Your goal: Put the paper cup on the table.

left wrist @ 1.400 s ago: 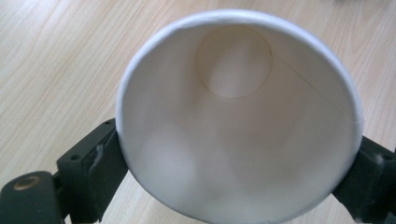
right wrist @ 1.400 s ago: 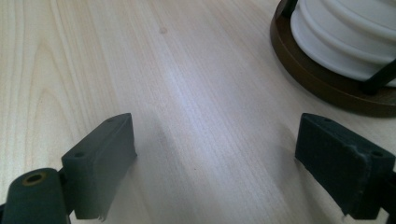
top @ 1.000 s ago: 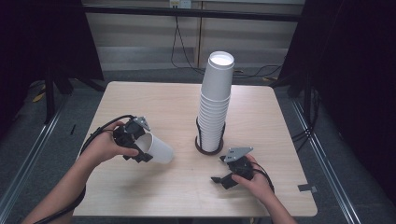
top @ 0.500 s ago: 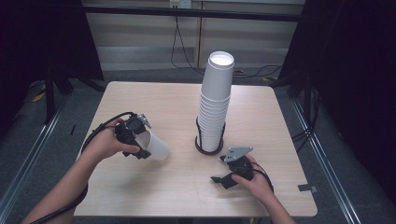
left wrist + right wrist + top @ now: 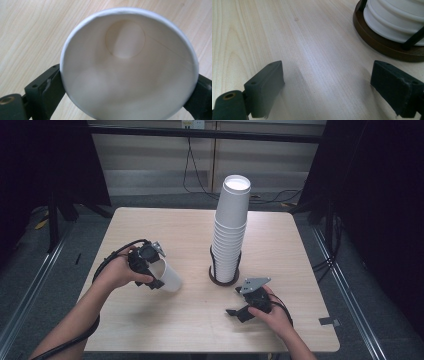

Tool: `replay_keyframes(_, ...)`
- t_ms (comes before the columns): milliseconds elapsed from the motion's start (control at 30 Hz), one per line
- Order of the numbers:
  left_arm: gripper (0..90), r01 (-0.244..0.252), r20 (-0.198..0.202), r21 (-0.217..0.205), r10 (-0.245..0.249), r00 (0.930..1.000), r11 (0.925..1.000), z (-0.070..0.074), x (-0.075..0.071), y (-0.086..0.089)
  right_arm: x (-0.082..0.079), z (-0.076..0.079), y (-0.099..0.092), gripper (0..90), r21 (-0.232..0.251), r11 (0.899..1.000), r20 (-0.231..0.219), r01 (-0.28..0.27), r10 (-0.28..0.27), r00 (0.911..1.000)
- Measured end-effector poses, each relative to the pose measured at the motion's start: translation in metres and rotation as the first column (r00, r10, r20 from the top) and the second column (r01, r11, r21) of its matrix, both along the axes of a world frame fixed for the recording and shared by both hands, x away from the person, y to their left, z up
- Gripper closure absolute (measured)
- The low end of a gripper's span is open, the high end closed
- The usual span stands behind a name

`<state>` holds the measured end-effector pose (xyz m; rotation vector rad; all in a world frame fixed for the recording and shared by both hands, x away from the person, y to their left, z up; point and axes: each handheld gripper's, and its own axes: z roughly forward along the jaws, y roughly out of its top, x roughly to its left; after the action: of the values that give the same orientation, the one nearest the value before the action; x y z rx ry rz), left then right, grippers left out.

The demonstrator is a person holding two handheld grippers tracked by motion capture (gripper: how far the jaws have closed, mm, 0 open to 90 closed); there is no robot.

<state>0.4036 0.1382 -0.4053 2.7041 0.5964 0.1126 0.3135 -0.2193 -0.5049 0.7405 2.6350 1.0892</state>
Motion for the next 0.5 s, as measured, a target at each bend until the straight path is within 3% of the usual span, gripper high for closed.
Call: replay_keyframes(500, 4.8, 0.004, 0.029, -0.05, -0.003, 0.9996, 0.9987, -0.0048, 0.0043, -0.0074, 0.0, 0.0, 0.0, 10.7, 0.0, 1.0, 0.0, 0.0, 0.0, 1.0)
